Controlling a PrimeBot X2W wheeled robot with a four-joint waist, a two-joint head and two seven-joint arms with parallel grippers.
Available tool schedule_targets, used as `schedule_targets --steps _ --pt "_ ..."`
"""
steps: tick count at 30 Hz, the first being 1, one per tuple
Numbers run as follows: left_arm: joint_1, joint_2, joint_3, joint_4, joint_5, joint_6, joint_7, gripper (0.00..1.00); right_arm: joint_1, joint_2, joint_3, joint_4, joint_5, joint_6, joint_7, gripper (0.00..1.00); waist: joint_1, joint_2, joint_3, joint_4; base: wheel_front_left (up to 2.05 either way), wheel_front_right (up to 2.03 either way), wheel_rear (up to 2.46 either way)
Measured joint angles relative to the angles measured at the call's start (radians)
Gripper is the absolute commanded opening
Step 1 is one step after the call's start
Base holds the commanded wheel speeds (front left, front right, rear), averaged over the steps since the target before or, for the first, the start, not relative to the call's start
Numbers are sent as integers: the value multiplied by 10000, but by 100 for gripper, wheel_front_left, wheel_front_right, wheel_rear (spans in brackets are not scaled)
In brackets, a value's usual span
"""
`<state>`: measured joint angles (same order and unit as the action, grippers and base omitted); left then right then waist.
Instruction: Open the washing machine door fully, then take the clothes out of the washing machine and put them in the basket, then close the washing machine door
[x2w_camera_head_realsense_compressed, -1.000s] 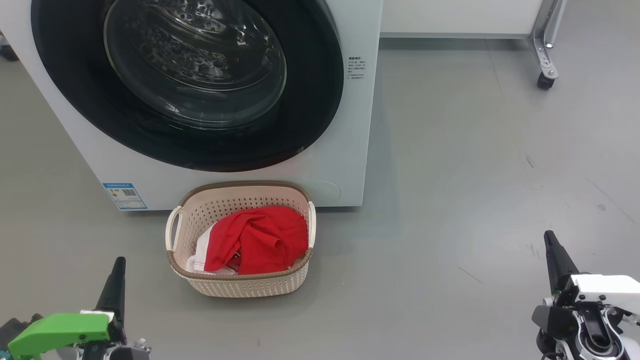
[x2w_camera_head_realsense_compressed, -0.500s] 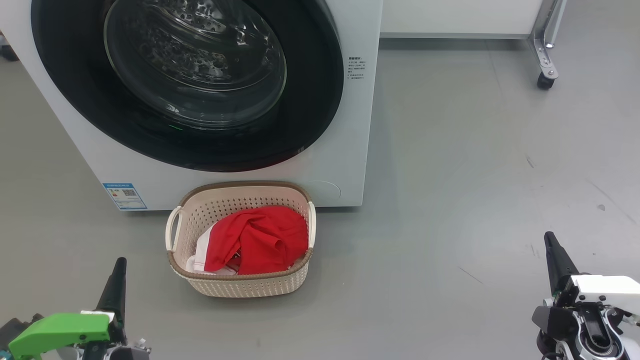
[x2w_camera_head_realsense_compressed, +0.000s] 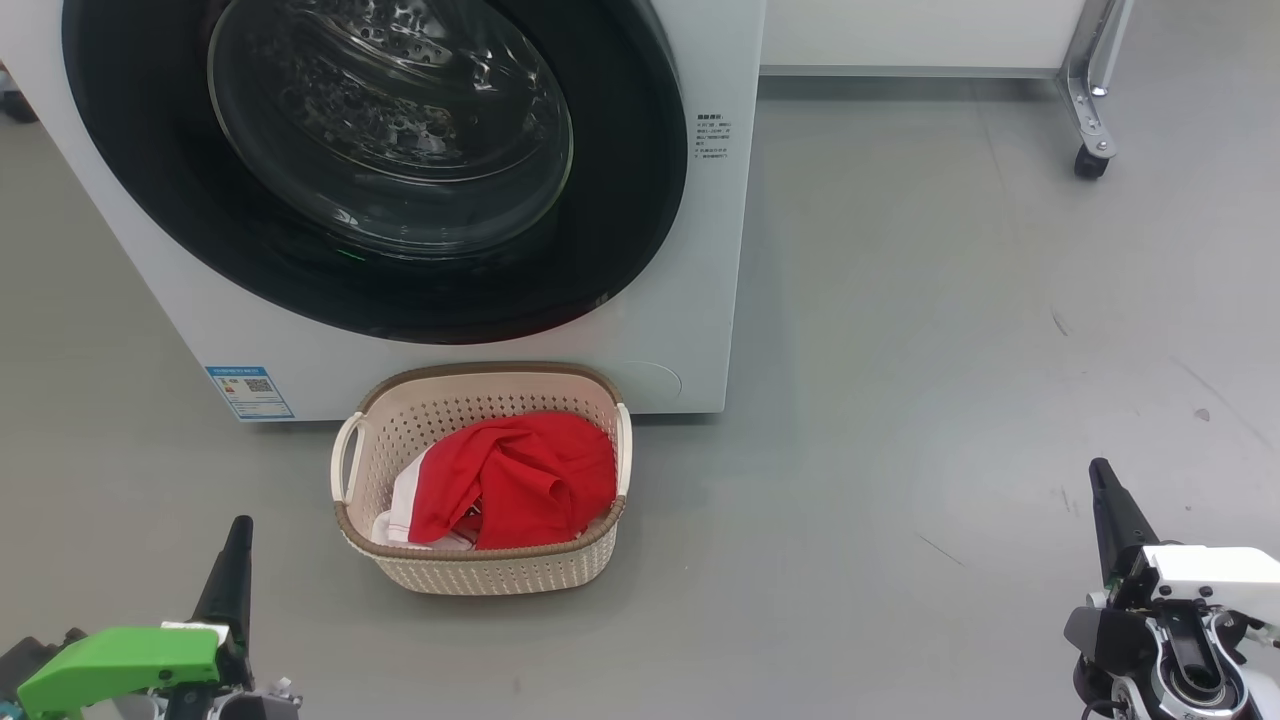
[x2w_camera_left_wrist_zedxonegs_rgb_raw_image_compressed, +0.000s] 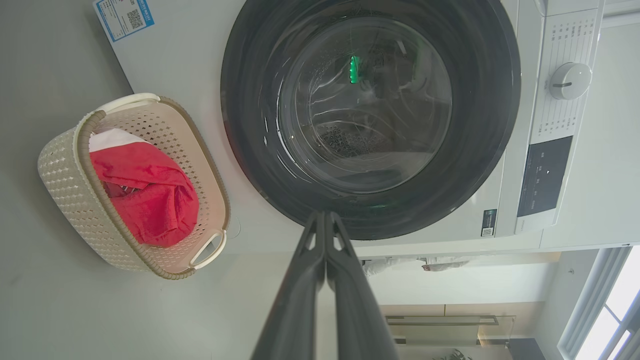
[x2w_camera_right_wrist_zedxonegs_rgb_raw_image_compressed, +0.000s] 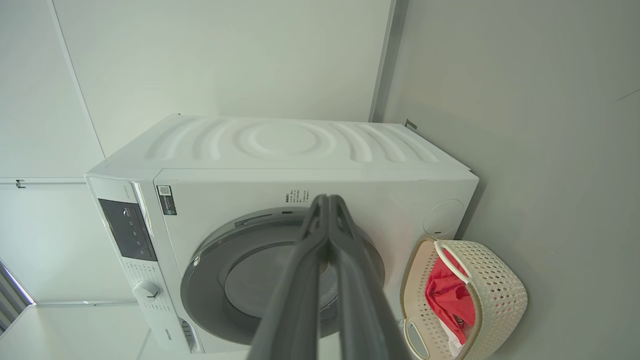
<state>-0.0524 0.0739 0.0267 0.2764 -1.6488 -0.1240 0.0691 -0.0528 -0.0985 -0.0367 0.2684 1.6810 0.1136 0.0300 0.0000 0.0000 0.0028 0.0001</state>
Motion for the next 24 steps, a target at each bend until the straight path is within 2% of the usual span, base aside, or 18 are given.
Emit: schedule_targets --steps 24 --pt "-3 -12 17 15 0 0 0 0 -9 4 -29 54 0 15 13 0 0 0 -2 0 0 0 0"
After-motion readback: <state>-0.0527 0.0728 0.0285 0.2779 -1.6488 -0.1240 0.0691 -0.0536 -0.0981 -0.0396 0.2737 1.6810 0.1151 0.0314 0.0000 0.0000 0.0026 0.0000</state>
